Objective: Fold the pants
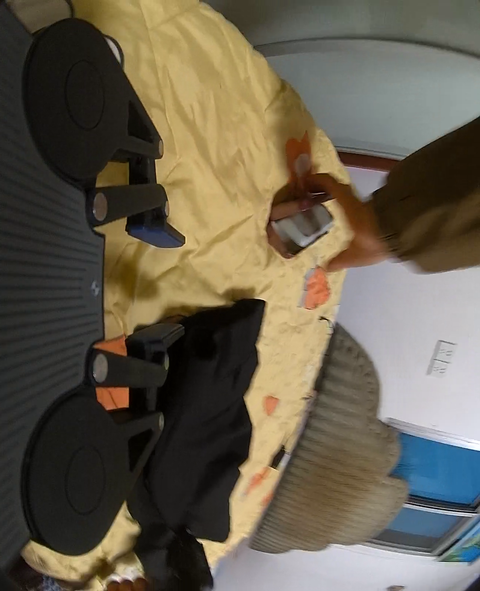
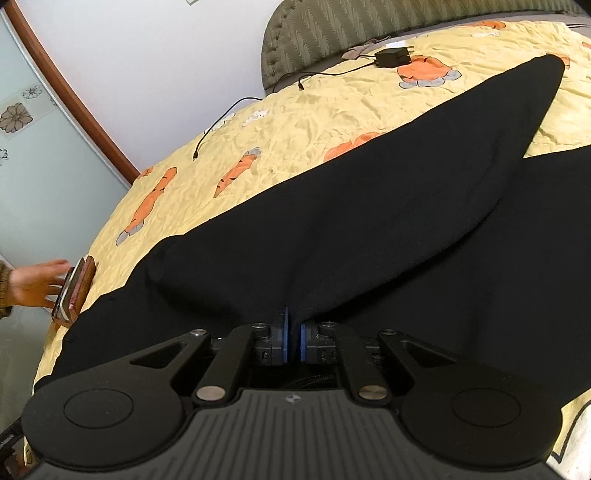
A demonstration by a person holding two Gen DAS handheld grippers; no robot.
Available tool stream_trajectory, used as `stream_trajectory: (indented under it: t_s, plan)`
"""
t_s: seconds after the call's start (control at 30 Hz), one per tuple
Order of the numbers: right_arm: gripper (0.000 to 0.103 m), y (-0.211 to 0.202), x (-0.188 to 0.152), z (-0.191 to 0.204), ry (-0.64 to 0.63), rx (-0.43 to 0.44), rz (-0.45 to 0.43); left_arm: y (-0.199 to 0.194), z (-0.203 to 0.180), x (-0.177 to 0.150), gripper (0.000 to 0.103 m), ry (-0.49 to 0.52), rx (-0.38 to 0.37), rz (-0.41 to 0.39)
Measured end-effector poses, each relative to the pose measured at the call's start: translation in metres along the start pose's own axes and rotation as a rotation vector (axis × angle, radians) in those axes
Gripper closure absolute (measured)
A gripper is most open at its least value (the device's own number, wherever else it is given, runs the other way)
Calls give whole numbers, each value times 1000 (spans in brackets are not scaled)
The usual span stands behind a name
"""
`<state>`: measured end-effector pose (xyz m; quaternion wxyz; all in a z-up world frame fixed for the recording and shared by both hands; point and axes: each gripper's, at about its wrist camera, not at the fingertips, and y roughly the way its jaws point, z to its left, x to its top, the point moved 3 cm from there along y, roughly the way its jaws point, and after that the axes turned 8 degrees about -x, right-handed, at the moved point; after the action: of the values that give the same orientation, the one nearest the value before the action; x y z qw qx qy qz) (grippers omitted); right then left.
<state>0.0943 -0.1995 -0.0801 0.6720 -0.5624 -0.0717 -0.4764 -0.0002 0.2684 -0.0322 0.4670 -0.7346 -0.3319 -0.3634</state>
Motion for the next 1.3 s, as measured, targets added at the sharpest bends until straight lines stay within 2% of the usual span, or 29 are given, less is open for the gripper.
stream_trajectory:
  t_s: [0.1, 0.17, 0.23, 0.3, 0.37, 0.43, 0.5, 0.53, 0.67, 0.77, 0.83, 0.87, 0.93, 1.0, 1.07, 1.17, 1.2, 1.3]
  plan:
    - [98, -1, 0, -1, 6, 2, -2, -6, -25, 9, 63, 62, -22, -17]
    - [97, -2, 1, 0, 8, 0, -9, -1, -42, 17, 63, 66, -90, -27]
    - [97, -5, 0, 0, 9, -2, -14, 8, -58, 29, 56, 58, -132, -44]
    - [97, -10, -2, -1, 0, -8, -25, 23, -67, 37, 51, 50, -134, -46]
    - [97, -13, -4, -2, -9, -15, -28, 48, -68, 40, 50, 30, -88, 2]
    - [98, -13, -6, -4, -5, -12, -21, 70, -65, 33, 51, 22, -43, 92]
    - [98, -11, -8, -4, -13, -19, -15, 83, -61, 21, 51, 39, 16, 158]
    - [98, -10, -9, -6, -4, -20, -9, 85, -61, 15, 47, 65, 40, 169]
    - [97, -7, -7, -16, 52, 33, 10, 76, -54, 8, 46, 49, 38, 169]
    - [91, -17, -4, -26, 83, 102, 6, 63, -53, 10, 47, 48, 44, 151]
    - [76, -32, -3, -39, 85, 113, -17, 49, -60, 17, 50, 68, 57, 122]
    - [71, -39, -1, -47, 93, 112, -38, 46, -67, 23, 50, 79, 49, 105]
    - [54, -56, 4, -68, 114, 89, -96, 36, -86, 33, 50, 105, 29, 74]
    - [54, -70, 12, -90, 115, 30, -166, 37, -110, 46, 50, 139, -22, 49]
    - [54, -83, 25, -108, 70, -85, -242, 45, -137, 55, 49, 170, -94, 40]
    - [54, -94, 50, -136, 47, -172, -343, 74, -182, 61, 45, 176, -225, 69]
    - [54, -94, 59, -148, 69, -189, -355, 87, -198, 60, 45, 176, -262, 97]
    - [53, -87, 87, -194, 210, -160, -315, 125, -237, 53, 45, 231, -276, 147]
